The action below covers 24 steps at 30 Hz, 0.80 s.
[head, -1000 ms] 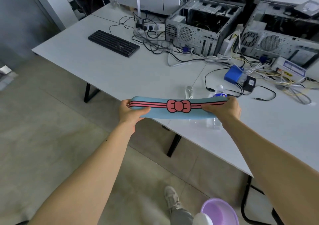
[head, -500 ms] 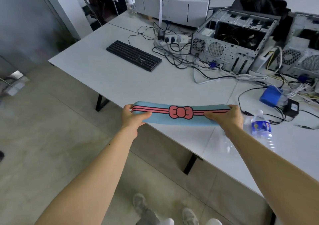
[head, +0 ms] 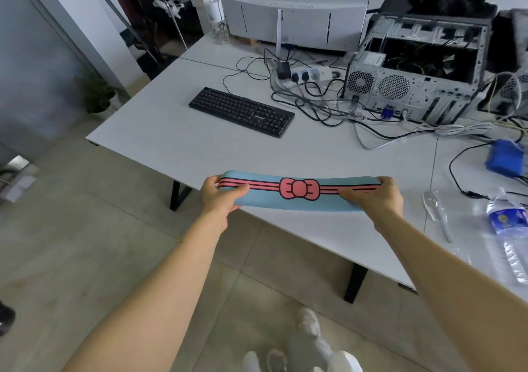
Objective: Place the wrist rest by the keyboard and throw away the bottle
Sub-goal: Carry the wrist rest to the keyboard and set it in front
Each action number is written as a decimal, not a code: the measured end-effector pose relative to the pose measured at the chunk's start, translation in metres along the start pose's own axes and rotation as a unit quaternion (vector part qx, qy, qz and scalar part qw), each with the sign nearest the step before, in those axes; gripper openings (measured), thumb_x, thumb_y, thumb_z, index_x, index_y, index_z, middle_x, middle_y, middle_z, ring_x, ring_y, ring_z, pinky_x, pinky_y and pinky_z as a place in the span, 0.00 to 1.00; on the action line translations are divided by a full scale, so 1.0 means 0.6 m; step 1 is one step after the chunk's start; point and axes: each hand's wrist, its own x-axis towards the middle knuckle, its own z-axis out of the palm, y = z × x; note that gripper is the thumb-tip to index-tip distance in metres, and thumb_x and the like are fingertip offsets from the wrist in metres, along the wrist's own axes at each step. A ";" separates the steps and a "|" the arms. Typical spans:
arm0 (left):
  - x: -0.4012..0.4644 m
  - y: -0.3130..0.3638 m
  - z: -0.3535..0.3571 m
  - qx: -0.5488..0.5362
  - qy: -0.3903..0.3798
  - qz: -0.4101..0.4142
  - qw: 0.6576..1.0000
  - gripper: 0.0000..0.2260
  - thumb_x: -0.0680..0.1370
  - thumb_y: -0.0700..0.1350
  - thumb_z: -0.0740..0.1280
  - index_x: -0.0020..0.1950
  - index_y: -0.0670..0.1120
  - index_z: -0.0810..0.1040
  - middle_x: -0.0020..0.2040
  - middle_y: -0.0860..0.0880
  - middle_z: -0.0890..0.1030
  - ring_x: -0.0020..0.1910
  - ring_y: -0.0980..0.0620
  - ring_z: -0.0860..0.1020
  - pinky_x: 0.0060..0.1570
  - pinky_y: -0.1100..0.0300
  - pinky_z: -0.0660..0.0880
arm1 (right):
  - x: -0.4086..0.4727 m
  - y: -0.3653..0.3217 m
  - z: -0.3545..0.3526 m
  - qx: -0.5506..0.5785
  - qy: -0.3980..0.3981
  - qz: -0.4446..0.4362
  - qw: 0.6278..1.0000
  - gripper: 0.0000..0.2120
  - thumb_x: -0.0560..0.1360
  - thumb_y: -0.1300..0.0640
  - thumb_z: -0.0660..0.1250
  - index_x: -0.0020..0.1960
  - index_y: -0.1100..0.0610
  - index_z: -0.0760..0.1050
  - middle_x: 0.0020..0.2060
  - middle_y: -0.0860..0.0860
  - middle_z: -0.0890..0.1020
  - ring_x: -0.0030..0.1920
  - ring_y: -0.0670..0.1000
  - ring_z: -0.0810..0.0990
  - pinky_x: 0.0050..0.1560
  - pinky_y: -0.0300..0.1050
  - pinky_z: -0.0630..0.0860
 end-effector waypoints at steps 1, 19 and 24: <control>0.017 0.005 -0.006 0.001 -0.003 -0.002 1.000 0.27 0.67 0.36 0.77 0.63 0.43 0.72 0.54 0.46 0.79 0.49 0.49 0.81 0.40 0.56 0.79 | 0.003 -0.008 0.014 -0.001 0.002 0.002 1.000 0.41 0.57 0.48 0.82 0.65 0.57 0.69 0.56 0.54 0.78 0.56 0.55 0.77 0.46 0.46 0.74; 0.321 0.101 -0.111 0.036 0.004 -0.043 0.998 0.27 0.68 0.36 0.77 0.63 0.42 0.71 0.57 0.45 0.79 0.53 0.45 0.80 0.46 0.52 0.79 | 0.097 -0.190 0.287 -0.034 0.000 0.009 0.999 0.41 0.57 0.49 0.83 0.64 0.58 0.68 0.56 0.55 0.77 0.57 0.56 0.77 0.58 0.53 0.77; 0.415 0.113 -0.167 0.051 -0.009 -0.071 0.996 0.27 0.67 0.37 0.77 0.63 0.42 0.72 0.56 0.44 0.81 0.52 0.45 0.81 0.50 0.50 0.79 | 0.105 -0.227 0.383 -0.038 0.002 0.025 0.999 0.41 0.57 0.50 0.83 0.63 0.58 0.68 0.55 0.55 0.77 0.56 0.56 0.77 0.58 0.53 0.77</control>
